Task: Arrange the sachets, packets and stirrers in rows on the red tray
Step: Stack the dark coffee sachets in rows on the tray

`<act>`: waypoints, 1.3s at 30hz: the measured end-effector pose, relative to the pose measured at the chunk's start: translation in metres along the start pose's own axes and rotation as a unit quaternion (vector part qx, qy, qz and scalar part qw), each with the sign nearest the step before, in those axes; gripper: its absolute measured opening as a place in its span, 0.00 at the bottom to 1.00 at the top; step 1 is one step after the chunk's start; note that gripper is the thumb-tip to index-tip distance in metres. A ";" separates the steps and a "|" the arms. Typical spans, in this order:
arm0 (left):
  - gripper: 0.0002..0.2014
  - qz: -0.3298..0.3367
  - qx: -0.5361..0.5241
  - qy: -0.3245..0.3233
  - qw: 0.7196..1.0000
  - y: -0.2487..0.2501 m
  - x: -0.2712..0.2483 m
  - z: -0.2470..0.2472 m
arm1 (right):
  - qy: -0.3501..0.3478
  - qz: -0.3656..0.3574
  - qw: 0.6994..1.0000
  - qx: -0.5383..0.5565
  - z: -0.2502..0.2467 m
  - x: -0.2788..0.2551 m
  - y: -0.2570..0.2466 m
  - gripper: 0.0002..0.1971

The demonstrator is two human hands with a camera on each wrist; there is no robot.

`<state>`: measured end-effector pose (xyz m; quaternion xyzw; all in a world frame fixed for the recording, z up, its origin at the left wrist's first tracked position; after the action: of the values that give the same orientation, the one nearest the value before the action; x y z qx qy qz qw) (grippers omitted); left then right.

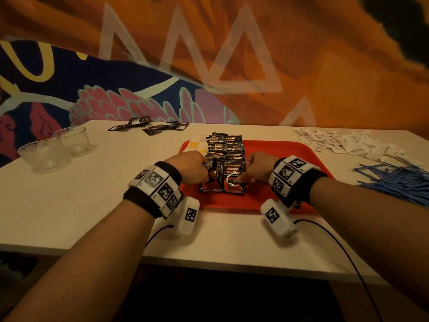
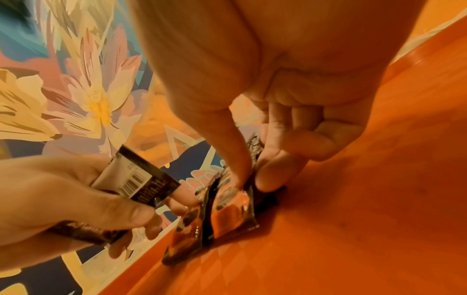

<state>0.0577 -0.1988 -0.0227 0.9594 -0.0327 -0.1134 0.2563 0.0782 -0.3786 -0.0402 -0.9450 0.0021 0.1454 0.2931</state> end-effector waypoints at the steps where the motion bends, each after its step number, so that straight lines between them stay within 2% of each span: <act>1: 0.14 0.001 0.011 -0.001 1.000 0.000 0.000 0.001 | 0.002 0.000 1.000 0.001 0.000 0.000 0.000 0.12; 12: 0.14 0.017 0.023 -0.004 1.000 0.001 0.000 0.005 | 0.039 0.008 0.997 0.061 -0.003 0.008 0.006 0.21; 17: 0.13 0.020 0.007 0.001 1.000 0.001 0.001 0.005 | 0.067 0.004 0.995 0.069 -0.005 0.012 0.009 0.20; 28: 0.11 0.011 -0.024 0.002 1.000 0.001 0.000 0.004 | 0.076 -0.004 0.994 0.082 -0.006 0.014 0.013 0.18; 32: 0.07 0.006 -0.110 0.009 0.994 -0.001 0.000 0.002 | 0.079 -0.003 0.989 0.125 -0.011 0.011 0.011 0.17; 35: 0.06 -0.003 -0.209 0.029 0.978 -0.002 0.000 -0.003 | 0.099 -0.029 0.990 0.101 -0.018 0.009 0.006 0.15; 39: 0.07 0.039 -0.387 0.070 0.919 -0.003 0.002 -0.009 | 0.106 -0.120 0.978 0.134 -0.020 0.003 -0.011 0.12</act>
<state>0.0618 -0.1920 -0.0176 0.7889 -0.0055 -0.0399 0.6132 0.0878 -0.3806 -0.0195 -0.9003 -0.0605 0.0067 0.4309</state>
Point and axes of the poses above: each hand's wrist, its own x-axis towards the middle knuckle, its own z-axis out of the palm, y = z × x, the point moved 4 cm from there along x, towards the middle knuckle, and after that the axes turned 6 degrees about -x, right-handed, at the moved point
